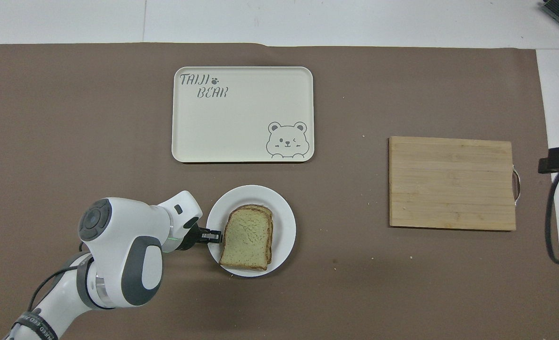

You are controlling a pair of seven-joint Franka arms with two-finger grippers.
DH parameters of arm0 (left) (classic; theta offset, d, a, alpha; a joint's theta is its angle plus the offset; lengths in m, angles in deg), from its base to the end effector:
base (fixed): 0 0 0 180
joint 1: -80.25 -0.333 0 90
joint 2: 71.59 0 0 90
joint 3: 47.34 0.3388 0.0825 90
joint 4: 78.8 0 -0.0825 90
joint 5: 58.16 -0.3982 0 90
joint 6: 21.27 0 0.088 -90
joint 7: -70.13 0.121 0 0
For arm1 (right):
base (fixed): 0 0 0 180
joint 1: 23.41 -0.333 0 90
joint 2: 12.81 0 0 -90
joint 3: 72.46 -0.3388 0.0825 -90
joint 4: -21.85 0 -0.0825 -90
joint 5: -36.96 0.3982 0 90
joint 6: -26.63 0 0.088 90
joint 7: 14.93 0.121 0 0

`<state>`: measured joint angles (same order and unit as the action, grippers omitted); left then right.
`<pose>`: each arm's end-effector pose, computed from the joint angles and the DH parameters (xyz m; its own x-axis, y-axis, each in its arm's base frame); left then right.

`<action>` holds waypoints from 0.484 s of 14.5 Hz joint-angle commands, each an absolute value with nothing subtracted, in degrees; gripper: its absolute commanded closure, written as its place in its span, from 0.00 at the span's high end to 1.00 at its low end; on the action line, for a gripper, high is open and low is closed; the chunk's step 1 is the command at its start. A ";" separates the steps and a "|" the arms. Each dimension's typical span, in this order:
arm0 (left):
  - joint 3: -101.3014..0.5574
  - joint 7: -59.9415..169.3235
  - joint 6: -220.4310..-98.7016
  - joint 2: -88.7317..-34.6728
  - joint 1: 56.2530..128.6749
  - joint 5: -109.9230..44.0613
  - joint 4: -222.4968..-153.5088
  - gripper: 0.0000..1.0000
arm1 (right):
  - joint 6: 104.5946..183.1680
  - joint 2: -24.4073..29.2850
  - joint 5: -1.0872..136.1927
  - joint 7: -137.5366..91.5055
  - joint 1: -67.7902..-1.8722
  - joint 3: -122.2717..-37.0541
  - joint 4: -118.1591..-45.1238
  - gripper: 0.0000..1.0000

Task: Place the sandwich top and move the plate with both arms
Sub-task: 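Grip the white plate rim with the left gripper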

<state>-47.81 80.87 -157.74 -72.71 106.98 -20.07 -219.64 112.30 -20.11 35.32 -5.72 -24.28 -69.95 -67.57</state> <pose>0.4218 -0.2303 0.2998 0.9813 -0.1752 -0.0794 -0.1263 -0.8983 0.4209 0.5169 -0.0203 0.7005 0.9796 -0.1902 0.0647 -0.1914 -0.9814 0.0126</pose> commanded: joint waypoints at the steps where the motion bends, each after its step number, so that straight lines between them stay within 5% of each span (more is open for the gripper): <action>1: -47.43 82.18 -156.54 -72.99 105.75 -19.57 -220.92 0.00 | 111.89 -21.86 36.43 -8.07 -23.41 -70.18 -70.43 1.00; 7: -47.43 82.61 -151.35 -72.29 100.90 -12.64 -218.73 0.00 | 111.71 -23.19 36.79 -9.91 -23.49 -69.56 -72.46 1.00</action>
<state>-47.51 81.82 -152.36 -73.13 102.23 -14.75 -219.47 111.33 -21.52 35.70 -6.87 -24.27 -69.62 -70.45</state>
